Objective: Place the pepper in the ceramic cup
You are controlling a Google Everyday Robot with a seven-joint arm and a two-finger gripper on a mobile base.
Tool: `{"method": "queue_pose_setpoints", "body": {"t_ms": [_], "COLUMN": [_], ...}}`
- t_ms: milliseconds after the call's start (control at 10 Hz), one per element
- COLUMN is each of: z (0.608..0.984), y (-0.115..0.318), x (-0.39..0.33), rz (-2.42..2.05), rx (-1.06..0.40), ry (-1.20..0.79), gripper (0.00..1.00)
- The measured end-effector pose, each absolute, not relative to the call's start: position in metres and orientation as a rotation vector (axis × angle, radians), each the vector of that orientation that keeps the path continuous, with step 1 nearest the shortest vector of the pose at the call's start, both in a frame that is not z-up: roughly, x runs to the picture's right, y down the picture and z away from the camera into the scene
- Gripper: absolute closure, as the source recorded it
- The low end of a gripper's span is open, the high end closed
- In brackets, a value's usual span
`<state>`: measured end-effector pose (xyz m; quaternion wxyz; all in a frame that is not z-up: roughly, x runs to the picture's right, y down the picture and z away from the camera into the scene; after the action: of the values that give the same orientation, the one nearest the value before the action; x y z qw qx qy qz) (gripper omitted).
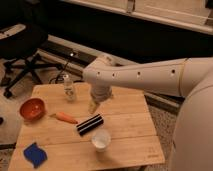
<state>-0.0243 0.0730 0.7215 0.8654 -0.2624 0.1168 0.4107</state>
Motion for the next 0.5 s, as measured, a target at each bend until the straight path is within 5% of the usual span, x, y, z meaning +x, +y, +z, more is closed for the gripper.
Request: {"method": "queue_pose_setpoints", "body": {"t_ms": [500], "z": [0.724], "y": [0.059], "x": [-0.037], "rz": [0.81], "rx": [-0.503], "ry": [0.179], "gripper": [0.2]}}
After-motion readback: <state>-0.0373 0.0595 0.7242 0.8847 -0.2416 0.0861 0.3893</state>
